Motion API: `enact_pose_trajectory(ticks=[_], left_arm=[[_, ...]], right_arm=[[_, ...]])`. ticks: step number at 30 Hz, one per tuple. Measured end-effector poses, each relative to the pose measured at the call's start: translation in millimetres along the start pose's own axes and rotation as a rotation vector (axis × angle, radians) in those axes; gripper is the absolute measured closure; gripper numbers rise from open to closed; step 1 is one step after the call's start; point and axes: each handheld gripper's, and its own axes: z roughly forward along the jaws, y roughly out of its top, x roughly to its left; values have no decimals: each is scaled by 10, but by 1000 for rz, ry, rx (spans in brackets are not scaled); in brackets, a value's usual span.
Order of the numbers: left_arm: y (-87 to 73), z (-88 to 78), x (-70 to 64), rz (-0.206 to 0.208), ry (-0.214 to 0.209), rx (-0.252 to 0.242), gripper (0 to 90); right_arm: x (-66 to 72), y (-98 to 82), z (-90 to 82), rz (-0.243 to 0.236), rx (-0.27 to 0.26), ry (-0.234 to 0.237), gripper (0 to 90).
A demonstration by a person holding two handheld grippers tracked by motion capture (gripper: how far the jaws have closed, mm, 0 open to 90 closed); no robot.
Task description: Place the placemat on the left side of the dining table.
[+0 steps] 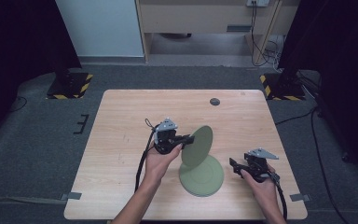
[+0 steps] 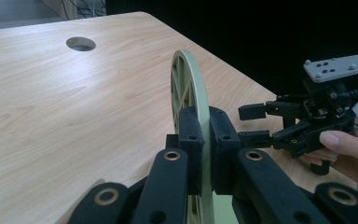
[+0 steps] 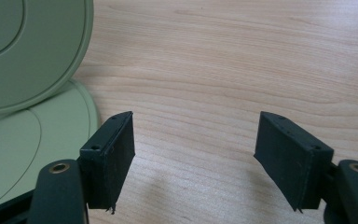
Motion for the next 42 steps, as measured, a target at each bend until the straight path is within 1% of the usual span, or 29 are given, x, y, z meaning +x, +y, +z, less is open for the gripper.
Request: enact_pose_trajectory(ticks=[2,3,4,5,6,7,11,13,14,15,16,17,19,20,21,22,24,25,26,27,28,31,33,37,38,39,40,41,42], left_arm=[[58,1,12,18,16,10,853],[58,1,12,18,16,10,854],[104,-2,21,21,24,14,854],[104,-2,21,21,24,14,854],[155,-6,28,30,31,20,854],[155,-6,28,30,31,20,854],[262,-16,59,36,49,27,854],[313,-18,76,37,60,28,854],[346,-20,77,46,71,35,854],[346,-20,77,46,71,35,854],[374,-19,83,52,82,37,854],[374,-19,83,52,82,37,854],[398,-6,108,55,97,40,854],[408,9,130,57,108,44,854],[410,18,144,56,117,46,854],[410,34,173,52,122,44,854],[403,57,200,43,134,43,854],[403,57,200,43,134,43,854],[415,65,214,43,153,51,854],[415,65,214,43,153,51,855],[436,53,220,42,164,46,854],[464,30,224,43,164,35,854],[495,17,236,52,171,39,854],[540,-21,269,54,181,39,854],[543,-43,291,52,191,39,854],[543,-43,291,52,191,39,854],[540,-70,305,54,205,44,854],[540,-70,305,54,205,44,854],[537,-96,313,54,214,44,854]], right_arm=[[-12,5,15,9,1,-1,291],[-12,5,15,9,1,-1,291],[-30,7,28,14,2,-3,291],[-30,7,28,14,2,-3,291],[-46,7,36,18,8,-6,291],[-46,7,36,18,8,-6,291],[-66,10,47,21,8,-9,291],[-73,10,54,27,9,-9,292],[-74,12,60,29,6,-11,294],[-74,12,60,29,6,-11,294],[-72,17,57,21,4,-18,295],[-72,17,57,21,4,-18,295],[-75,20,53,18,1,-26,296],[-74,20,49,6,2,-39,295],[-74,20,49,6,2,-39,295],[-70,19,46,2,2,-46,294],[-79,26,13,-13,-9,-79,294],[-79,26,13,-13,-9,-79,294],[-85,27,-6,-22,-14,-93,292],[-85,27,-6,-22,-14,-93,292],[-80,30,-22,-18,-16,-94,292],[-79,33,-26,-20,-25,-93,293],[-83,31,-6,-25,-18,-95,292],[-77,21,38,-31,-4,-99,291],[-71,20,52,-36,-7,-100,285],[-71,20,52,-36,-7,-100,285],[-79,17,56,-38,-2,-103,270],[-79,17,56,-38,-2,-103,270],[-85,17,57,-36,1,-104,260]])
